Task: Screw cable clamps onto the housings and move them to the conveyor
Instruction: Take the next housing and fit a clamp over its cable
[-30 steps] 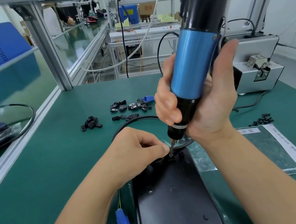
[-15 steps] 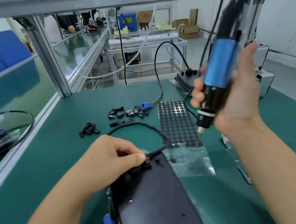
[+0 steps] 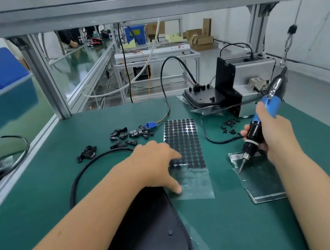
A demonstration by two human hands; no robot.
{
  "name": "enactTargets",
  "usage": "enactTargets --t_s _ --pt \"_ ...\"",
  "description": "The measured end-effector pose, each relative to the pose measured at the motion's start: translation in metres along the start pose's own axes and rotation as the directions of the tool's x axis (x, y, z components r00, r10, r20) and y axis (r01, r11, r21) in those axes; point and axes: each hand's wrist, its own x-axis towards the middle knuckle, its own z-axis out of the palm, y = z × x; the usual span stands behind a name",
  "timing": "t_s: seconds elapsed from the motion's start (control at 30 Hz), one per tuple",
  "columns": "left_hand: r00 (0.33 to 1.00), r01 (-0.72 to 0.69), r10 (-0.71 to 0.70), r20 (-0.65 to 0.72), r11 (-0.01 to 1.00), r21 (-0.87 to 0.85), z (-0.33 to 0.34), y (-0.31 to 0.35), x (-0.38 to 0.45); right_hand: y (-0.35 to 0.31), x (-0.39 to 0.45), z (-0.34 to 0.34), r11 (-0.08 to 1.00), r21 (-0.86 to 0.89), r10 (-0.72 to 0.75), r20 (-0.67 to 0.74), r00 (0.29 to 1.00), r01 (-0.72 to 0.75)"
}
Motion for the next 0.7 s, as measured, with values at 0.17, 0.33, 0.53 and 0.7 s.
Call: enactTargets --t_s 0.17,0.33,0.53,0.7 --pt "0.998 -0.055 0.058 0.024 0.994 -0.099 0.001 -0.005 0.017 0.0 -0.002 -0.006 0.831 -0.528 -0.384 -0.316 0.868 0.175" --pt "0.982 -0.081 0.015 -0.186 0.934 -0.349 0.008 -0.01 0.027 -0.006 -0.054 0.032 0.429 -0.385 -0.674 0.465 0.574 0.817" --pt "0.963 -0.088 -0.082 -0.258 0.806 -0.585 0.004 -0.01 0.019 0.012 -0.064 0.054 0.255 -0.451 -0.338 0.787 0.516 0.855" --pt "0.788 0.043 -0.484 -0.38 0.66 -0.75 0.006 -0.001 0.002 0.018 -0.058 0.046 0.424 -0.432 -0.42 0.684 0.596 0.796"
